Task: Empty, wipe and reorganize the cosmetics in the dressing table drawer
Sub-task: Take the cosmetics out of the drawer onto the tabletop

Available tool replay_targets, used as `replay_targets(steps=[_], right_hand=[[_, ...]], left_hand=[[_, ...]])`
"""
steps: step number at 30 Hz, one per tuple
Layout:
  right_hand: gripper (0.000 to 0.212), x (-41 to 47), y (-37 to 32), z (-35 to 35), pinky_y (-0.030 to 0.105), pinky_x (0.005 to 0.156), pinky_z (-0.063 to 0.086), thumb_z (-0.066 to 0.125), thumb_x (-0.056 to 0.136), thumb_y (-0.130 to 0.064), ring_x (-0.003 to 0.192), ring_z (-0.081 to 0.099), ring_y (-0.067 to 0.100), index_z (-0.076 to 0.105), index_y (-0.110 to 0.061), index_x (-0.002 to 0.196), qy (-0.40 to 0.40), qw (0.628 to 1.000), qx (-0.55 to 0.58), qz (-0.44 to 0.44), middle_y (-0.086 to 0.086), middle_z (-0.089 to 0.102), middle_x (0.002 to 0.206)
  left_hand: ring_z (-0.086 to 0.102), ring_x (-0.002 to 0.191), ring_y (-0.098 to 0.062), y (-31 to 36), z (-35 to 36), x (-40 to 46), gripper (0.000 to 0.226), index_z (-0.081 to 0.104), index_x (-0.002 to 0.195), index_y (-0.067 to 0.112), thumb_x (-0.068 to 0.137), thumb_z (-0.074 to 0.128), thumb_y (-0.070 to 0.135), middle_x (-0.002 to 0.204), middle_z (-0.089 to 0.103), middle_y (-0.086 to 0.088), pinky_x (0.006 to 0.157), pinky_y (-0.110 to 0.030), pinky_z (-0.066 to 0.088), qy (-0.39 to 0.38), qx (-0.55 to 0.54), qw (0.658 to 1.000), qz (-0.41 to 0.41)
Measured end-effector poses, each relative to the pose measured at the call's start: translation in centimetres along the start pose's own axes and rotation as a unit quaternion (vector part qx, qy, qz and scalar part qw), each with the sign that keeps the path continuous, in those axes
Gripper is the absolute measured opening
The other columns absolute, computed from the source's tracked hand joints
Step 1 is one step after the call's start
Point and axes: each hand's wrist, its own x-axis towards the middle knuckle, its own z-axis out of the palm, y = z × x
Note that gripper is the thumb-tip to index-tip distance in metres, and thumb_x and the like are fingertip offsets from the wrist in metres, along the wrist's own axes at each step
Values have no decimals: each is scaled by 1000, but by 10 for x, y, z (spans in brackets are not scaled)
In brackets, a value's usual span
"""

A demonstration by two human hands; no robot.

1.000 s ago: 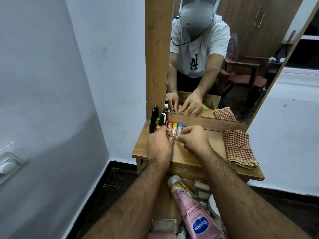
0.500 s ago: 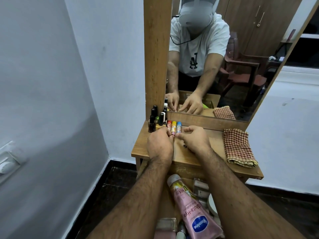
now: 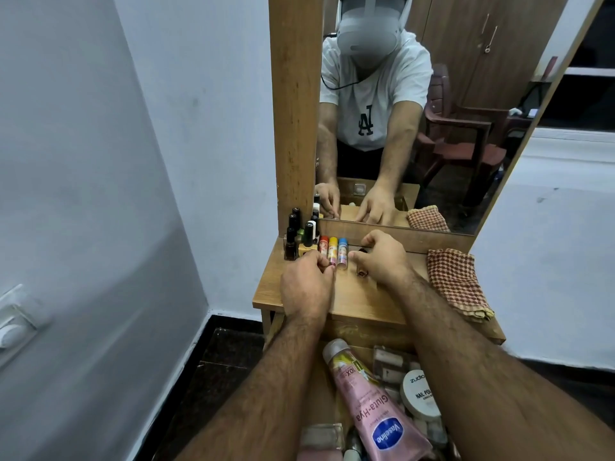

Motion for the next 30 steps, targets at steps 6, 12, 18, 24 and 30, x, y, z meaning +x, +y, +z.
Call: replay_targets(steps=[6, 12, 18, 24, 30], right_hand=[[22, -12, 9, -4, 27, 45, 50, 77, 85, -27, 68, 67, 16, 59, -21, 97, 21, 998, 49, 17, 4, 67, 90], [13, -12, 8, -1, 38, 74, 59, 76, 86, -21, 83, 68, 16, 68, -23, 75, 18, 1000, 15, 3, -2, 71, 81], [12, -10, 2, 8, 30, 76, 52, 71, 89, -24, 85, 62, 10, 74, -23, 78, 53, 998, -19, -8, -4, 71, 85], [9, -11, -2, 18, 30, 77, 53, 69, 91, -28, 86, 61, 8, 76, -22, 92, 83, 996, -32, -9, -5, 72, 92], [13, -13, 3, 19, 27, 76, 48, 67, 92, -27, 88, 58, 6, 76, -21, 100, 99, 995, -21, -20, -6, 73, 98]], left_hand=[[60, 87, -6, 1, 0, 0, 16, 68, 102, 28, 89, 70, 35, 96, 69, 10, 73, -25, 54, -4, -3, 1000, -7], [61, 89, -7, 3, -2, -1, 18, 68, 105, 28, 89, 70, 35, 97, 69, 9, 73, -25, 53, -4, 6, 1000, -9], [61, 89, -6, 2, -1, 0, 20, 68, 108, 28, 90, 69, 34, 100, 70, 10, 69, -21, 50, -5, 9, 1000, -4], [62, 94, -8, 0, 1, 1, 24, 67, 113, 27, 90, 68, 34, 104, 70, 8, 75, -24, 53, -4, 15, 1000, -2], [62, 95, -8, 0, 3, 2, 26, 67, 115, 27, 90, 68, 34, 105, 70, 8, 78, -26, 55, -5, 18, 1000, -3]])
